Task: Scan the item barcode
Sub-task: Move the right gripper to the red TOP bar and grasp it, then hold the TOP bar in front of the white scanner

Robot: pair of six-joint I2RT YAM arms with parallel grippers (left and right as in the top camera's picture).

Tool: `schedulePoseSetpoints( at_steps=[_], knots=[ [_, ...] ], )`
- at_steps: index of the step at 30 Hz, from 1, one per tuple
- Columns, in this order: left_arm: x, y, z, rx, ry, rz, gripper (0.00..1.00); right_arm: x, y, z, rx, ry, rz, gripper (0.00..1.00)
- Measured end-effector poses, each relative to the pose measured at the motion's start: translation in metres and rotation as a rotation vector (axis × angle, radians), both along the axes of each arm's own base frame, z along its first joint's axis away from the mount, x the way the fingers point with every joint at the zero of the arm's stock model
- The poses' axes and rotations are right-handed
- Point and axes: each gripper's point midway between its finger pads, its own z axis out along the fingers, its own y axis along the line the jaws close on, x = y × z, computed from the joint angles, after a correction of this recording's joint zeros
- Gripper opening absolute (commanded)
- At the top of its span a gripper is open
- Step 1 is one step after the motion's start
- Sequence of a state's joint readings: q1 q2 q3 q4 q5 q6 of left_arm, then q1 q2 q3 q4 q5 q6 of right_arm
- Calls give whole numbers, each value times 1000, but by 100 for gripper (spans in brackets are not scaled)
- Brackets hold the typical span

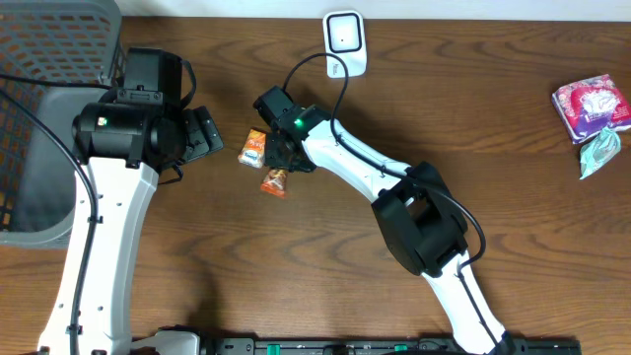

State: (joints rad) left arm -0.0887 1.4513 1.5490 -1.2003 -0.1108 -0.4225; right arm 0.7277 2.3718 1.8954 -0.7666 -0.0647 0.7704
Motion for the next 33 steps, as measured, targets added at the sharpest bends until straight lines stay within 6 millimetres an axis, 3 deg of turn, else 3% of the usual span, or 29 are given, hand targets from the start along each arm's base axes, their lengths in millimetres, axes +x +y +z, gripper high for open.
schedulePoseSetpoints(
  at_steps=[1, 8, 11, 14, 19, 22, 26, 30, 33],
  knots=[
    [0, 0, 0, 0, 0, 0, 98, 1, -1, -1, -4, -2, -4, 1],
    [0, 0, 0, 0, 0, 0, 98, 6, -5, 1, -14, -22, -2, 1],
    [0, 0, 0, 0, 0, 0, 98, 19, -14, 8, -30, -54, 20, 1],
    [0, 0, 0, 0, 0, 0, 98, 47, -27, 23, -28, -118, 21, 1],
    [0, 0, 0, 0, 0, 0, 98, 130, -60, 85, -18, -397, 21, 1],
    [0, 0, 0, 0, 0, 0, 98, 166, -91, 121, -45, -539, -6, 1],
    [0, 0, 0, 0, 0, 0, 98, 196, -126, 143, -78, -637, -54, 1],
    [0, 0, 0, 0, 0, 0, 98, 217, -141, 155, -74, -719, -88, 1],
    [0, 0, 0, 0, 0, 0, 98, 224, -144, 151, -76, -736, -96, 1]
  ],
)
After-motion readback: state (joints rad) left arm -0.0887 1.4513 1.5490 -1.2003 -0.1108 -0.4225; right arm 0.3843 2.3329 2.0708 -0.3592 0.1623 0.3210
